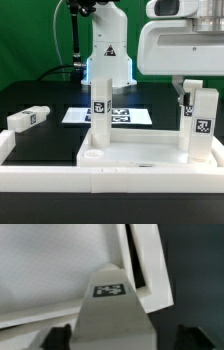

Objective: Assemble desk

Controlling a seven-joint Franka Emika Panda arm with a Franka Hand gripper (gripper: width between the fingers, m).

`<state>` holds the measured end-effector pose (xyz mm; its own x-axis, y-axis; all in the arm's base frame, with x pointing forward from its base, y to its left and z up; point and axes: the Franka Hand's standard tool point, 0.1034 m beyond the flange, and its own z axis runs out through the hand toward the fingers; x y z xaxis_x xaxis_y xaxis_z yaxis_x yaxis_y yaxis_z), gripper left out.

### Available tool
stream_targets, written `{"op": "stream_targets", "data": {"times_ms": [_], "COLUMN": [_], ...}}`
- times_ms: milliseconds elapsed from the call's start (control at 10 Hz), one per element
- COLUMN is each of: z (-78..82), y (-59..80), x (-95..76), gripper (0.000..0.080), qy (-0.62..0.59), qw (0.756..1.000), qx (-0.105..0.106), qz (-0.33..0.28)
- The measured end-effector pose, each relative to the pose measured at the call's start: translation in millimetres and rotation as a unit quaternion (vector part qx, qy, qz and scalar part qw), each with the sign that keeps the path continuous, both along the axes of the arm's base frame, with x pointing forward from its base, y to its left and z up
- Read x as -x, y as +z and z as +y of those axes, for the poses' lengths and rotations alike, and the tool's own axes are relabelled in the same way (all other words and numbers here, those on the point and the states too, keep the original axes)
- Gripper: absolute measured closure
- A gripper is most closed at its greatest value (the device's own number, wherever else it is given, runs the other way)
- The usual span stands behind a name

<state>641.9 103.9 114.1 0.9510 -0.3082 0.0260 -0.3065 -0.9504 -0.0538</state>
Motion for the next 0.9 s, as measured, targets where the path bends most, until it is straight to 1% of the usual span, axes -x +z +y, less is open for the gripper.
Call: {"op": "stream_targets", "data": {"times_ms": [100, 200, 300, 600, 700, 900], "z": [-0.4, -0.7, -0.8, -1.0, -2.2, -0.8], "y": [0.0, -0.1, -0.1, -0.1, -0.8, -1.6], "x": [-0.1, 0.0, 0.0, 0.0, 0.3, 0.8], "gripper": [0.0444, 0.0444, 0.0511, 0.0511, 0.0511, 0.0511], "qy": [-0.001, -0.001, -0.001, -0.023, -0.058, -0.178], "qw": [1.0, 1.0, 1.0, 1.0, 0.998, 0.984], "qx": [0.0, 0.0, 0.0, -0.001, -0.008, -0.021], "qz": [0.0, 0.0, 0.0, 0.001, 0.003, 0.009]}}
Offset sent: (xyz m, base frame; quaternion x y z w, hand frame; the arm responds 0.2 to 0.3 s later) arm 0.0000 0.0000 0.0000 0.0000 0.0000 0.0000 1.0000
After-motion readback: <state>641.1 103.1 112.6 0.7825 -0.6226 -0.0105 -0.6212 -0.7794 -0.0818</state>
